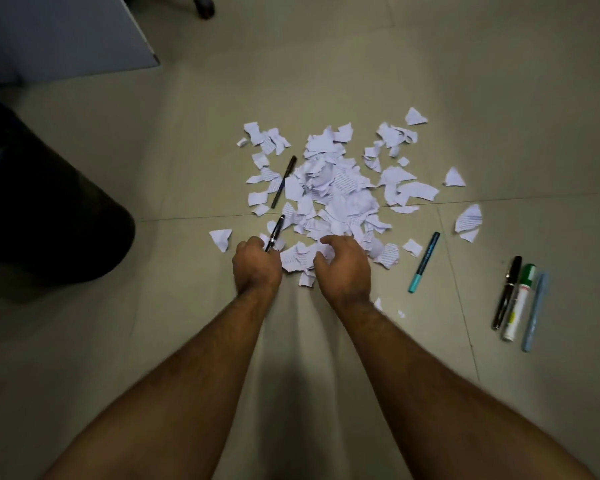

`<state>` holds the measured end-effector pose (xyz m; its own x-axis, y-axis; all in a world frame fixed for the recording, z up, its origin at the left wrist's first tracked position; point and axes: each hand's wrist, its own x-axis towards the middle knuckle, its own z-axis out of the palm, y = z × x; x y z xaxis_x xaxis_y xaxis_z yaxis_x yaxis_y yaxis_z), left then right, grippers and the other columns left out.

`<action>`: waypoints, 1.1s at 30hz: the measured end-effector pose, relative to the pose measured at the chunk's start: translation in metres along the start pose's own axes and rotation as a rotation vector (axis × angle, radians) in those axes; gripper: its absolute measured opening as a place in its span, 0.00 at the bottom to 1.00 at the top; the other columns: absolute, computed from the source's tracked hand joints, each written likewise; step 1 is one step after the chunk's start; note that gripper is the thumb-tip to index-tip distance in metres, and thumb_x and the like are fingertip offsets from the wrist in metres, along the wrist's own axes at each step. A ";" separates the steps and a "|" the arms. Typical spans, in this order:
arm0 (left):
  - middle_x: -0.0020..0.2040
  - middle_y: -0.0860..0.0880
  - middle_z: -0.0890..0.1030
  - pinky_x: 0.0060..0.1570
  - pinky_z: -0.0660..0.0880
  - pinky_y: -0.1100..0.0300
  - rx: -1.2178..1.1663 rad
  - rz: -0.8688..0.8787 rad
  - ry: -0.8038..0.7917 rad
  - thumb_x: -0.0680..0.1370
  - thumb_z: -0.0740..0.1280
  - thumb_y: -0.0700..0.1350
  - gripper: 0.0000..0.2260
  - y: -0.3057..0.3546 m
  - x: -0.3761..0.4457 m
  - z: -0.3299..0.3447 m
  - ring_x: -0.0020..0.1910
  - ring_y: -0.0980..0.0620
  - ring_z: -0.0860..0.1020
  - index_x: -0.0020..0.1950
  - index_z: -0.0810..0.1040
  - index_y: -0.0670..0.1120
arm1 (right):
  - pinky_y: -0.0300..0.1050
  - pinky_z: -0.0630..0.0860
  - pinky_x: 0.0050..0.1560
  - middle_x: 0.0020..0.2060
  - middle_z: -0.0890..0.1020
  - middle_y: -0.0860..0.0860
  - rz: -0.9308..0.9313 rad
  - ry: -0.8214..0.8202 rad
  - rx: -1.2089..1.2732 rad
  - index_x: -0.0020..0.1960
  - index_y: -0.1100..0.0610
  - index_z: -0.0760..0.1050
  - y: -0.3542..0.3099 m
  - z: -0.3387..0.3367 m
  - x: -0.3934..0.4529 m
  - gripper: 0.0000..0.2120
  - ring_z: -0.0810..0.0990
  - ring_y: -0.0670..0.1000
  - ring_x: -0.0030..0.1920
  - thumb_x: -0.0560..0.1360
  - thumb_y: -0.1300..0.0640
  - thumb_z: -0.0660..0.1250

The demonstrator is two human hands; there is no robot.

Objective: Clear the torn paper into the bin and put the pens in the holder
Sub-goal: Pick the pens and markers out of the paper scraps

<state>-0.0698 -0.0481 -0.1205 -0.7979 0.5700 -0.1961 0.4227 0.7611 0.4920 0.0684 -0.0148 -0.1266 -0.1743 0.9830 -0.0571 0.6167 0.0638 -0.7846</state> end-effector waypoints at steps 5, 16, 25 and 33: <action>0.51 0.40 0.81 0.43 0.72 0.54 0.044 0.012 -0.036 0.76 0.68 0.51 0.13 -0.002 0.012 0.008 0.51 0.38 0.79 0.52 0.80 0.42 | 0.48 0.74 0.58 0.57 0.81 0.54 -0.066 -0.029 -0.117 0.59 0.55 0.80 0.011 0.005 -0.002 0.16 0.77 0.56 0.58 0.72 0.57 0.68; 0.44 0.46 0.81 0.37 0.67 0.59 -0.177 0.131 0.060 0.71 0.69 0.48 0.08 0.052 0.035 0.005 0.42 0.45 0.77 0.42 0.76 0.44 | 0.51 0.68 0.61 0.59 0.79 0.54 -0.263 0.130 -0.385 0.61 0.53 0.78 0.026 0.011 0.018 0.19 0.76 0.56 0.61 0.72 0.48 0.67; 0.54 0.41 0.82 0.45 0.75 0.53 0.054 0.103 0.040 0.75 0.67 0.44 0.11 0.076 0.101 0.023 0.54 0.40 0.79 0.54 0.79 0.41 | 0.52 0.66 0.68 0.65 0.76 0.55 -0.200 0.103 -0.408 0.66 0.55 0.75 0.039 0.021 0.033 0.23 0.72 0.57 0.66 0.75 0.44 0.64; 0.55 0.43 0.82 0.50 0.78 0.52 0.202 0.108 0.048 0.77 0.68 0.44 0.09 0.079 0.109 0.025 0.55 0.42 0.79 0.56 0.79 0.43 | 0.54 0.66 0.70 0.66 0.76 0.54 -0.157 0.073 -0.408 0.66 0.55 0.75 0.035 0.019 0.034 0.24 0.71 0.56 0.68 0.74 0.44 0.64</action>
<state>-0.1124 0.0821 -0.1244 -0.7609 0.6398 -0.1082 0.5804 0.7456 0.3275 0.0694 0.0174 -0.1681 -0.2449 0.9645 0.0987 0.8419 0.2620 -0.4717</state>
